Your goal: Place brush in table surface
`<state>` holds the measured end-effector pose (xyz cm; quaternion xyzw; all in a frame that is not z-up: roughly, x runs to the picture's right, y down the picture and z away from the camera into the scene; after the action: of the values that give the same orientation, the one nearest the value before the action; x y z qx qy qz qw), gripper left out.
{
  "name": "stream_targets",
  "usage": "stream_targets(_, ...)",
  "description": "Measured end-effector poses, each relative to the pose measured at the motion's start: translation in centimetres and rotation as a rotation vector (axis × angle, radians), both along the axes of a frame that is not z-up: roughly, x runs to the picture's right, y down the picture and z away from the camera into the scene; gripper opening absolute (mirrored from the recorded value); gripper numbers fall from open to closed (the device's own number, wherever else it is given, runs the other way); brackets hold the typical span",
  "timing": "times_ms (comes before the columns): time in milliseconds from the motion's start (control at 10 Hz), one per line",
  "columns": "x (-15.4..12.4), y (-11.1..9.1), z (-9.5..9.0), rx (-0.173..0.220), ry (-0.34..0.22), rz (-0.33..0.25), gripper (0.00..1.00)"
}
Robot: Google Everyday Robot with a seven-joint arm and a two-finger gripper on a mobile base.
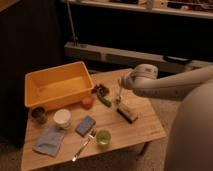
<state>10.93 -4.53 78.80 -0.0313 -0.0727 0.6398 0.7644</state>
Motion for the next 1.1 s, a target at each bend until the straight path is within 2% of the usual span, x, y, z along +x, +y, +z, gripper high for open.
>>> stream_targets(100, 1.0, 0.3, 0.5, -0.025, 0.039, 0.018, 0.8)
stream_targets(400, 5.9, 2.2, 2.9, -0.139, 0.178, 0.108, 0.8)
stream_targets(600, 8.0, 3.0, 3.7, -0.187, 0.19, 0.166, 0.8)
stream_targets(700, 8.6, 3.2, 3.8, -0.197, 0.191, 0.181, 0.8)
stream_targets(1100, 8.6, 3.3, 3.9, -0.205, 0.187, 0.189, 0.8)
